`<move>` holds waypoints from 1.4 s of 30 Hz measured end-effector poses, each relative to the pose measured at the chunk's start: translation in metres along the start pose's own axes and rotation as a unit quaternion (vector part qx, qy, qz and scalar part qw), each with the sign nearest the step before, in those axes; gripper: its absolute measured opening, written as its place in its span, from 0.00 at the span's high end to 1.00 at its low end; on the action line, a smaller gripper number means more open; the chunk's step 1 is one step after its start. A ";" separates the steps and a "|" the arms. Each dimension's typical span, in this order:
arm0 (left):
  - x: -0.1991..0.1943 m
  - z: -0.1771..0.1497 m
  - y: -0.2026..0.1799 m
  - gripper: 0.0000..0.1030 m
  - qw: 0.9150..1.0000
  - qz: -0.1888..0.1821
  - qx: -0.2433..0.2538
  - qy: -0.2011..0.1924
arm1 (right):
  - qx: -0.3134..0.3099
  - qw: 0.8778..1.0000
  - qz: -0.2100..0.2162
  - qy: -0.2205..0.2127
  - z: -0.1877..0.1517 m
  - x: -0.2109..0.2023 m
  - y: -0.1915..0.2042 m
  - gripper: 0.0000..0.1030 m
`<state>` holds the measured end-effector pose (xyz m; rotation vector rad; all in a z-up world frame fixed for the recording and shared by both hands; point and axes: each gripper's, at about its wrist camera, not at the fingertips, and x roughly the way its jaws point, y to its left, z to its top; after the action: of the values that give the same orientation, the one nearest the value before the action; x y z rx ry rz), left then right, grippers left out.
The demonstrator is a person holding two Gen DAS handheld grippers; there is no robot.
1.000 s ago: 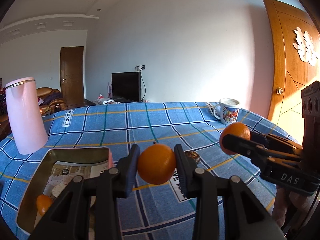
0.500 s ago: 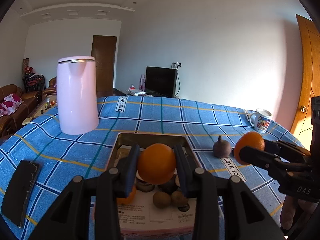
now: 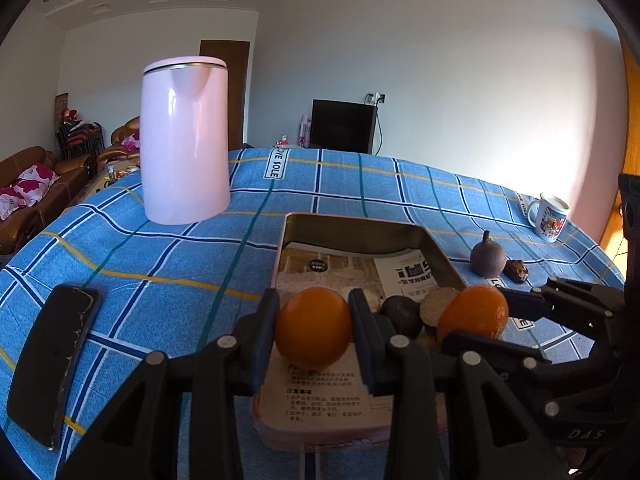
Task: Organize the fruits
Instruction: 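Open both tools to drop the oranges into the tin box, then grasp the purple fig-like fruit with the left tool while the right tool grasps the dark brown round fruit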
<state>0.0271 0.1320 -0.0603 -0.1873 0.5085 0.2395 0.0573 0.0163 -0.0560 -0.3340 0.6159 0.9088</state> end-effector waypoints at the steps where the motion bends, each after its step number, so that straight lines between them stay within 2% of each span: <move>1: -0.001 -0.001 0.001 0.63 1.000 0.004 -0.002 -0.003 | -0.001 1.000 0.006 0.010 -0.002 0.002 0.000 0.51; 3: -0.003 -0.001 0.003 0.60 1.000 -0.001 -0.006 -0.005 | -0.004 1.000 0.007 0.017 -0.005 0.002 0.001 0.51; 5: -0.008 0.001 0.005 0.45 1.000 0.003 -0.008 -0.012 | -0.008 1.000 0.001 0.012 -0.006 -0.004 0.001 0.44; 7: -0.014 0.004 0.006 0.36 1.000 0.004 -0.012 -0.024 | -0.007 1.000 -0.004 0.000 -0.007 -0.014 -0.003 0.38; 10: -0.020 0.012 0.003 0.36 0.999 0.002 -0.011 -0.034 | -0.004 1.000 -0.026 -0.013 -0.010 -0.033 -0.020 0.38; 13: -0.023 0.020 -0.011 0.35 0.999 -0.014 -0.001 -0.040 | 0.016 0.997 -0.069 -0.018 -0.012 -0.050 -0.055 0.38; 16: -0.021 0.026 -0.032 0.29 0.999 -0.029 0.013 -0.042 | 0.055 0.991 -0.122 -0.017 -0.014 -0.064 -0.099 0.38; 21: -0.012 0.034 -0.075 0.29 0.996 -0.073 0.034 -0.030 | 0.119 0.977 -0.176 -0.002 -0.025 -0.077 -0.159 0.38; 25: -0.001 0.039 -0.109 0.26 0.994 -0.096 0.055 -0.022 | 0.143 0.974 -0.174 0.026 -0.035 -0.068 -0.184 0.38; 29: 0.016 0.042 -0.134 0.26 0.992 -0.114 0.063 -0.002 | 0.147 0.976 -0.150 0.062 -0.036 -0.046 -0.191 0.38; 34: 0.035 0.044 -0.153 0.26 0.991 -0.111 0.073 0.014 | 0.147 0.974 -0.139 0.098 -0.036 -0.015 -0.195 0.38; 35: 0.039 0.044 -0.155 0.26 0.991 -0.110 0.073 0.018 | 0.155 0.973 -0.134 0.104 -0.038 -0.009 -0.200 0.41; 36: 0.043 0.043 -0.157 0.26 0.991 -0.108 0.073 0.022 | 0.168 0.971 -0.126 0.112 -0.039 -0.006 -0.205 0.48; 37: 0.046 0.043 -0.160 0.26 0.991 -0.106 0.074 0.024 | 0.177 0.971 -0.117 0.111 -0.040 -0.005 -0.208 0.61; 42: 0.062 0.040 -0.175 0.26 0.989 -0.110 0.084 0.044 | 0.184 0.971 -0.129 0.080 -0.045 -0.025 -0.211 0.61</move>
<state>0.1457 -0.0142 -0.0362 -0.0889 0.5882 -0.0265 0.2021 -0.1450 -0.0720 -0.1482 0.8533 0.5074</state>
